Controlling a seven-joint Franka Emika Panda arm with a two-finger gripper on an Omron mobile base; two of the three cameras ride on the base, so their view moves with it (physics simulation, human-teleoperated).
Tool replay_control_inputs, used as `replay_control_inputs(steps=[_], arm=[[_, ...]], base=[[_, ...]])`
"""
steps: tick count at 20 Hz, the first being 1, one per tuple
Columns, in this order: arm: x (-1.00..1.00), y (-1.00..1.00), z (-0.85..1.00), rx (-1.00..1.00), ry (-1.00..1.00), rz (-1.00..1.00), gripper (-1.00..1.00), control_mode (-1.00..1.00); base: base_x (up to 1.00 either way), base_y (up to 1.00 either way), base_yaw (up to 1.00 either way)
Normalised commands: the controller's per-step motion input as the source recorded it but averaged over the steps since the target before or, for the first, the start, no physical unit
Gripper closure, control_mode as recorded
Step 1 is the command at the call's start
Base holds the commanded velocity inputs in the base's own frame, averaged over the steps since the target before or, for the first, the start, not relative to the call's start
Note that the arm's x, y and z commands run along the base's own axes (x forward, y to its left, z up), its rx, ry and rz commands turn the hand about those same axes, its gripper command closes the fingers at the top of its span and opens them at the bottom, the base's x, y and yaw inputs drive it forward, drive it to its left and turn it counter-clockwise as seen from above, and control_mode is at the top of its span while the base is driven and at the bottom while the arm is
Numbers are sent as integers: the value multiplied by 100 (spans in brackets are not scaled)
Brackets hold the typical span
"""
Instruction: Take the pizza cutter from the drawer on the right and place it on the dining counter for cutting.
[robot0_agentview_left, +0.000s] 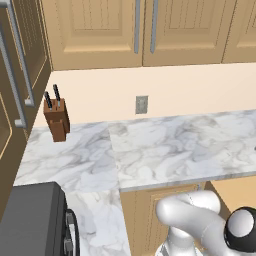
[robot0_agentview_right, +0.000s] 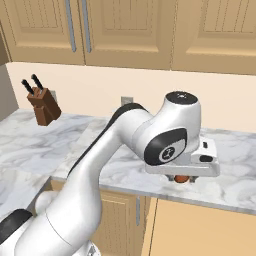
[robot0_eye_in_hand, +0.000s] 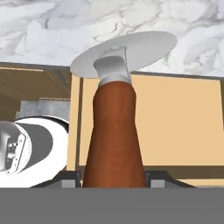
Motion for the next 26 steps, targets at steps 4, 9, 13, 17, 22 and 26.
replay_control_inputs(steps=[4,9,13,17,22,26], arm=[[15,100,11,-4,0,0,100,-100],[16,100,6,-1,1,0,100,-100],[6,100,4,-3,1,-1,100,-100],[2,100,2,-1,0,-6,100,-100],[0,85,6,0,0,-14,100,-100],[7,39,9,3,0,-8,100,-100]], base=[[0,0,0],[0,0,0],[0,0,0],[0,0,0],[0,0,0],[0,0,0]])
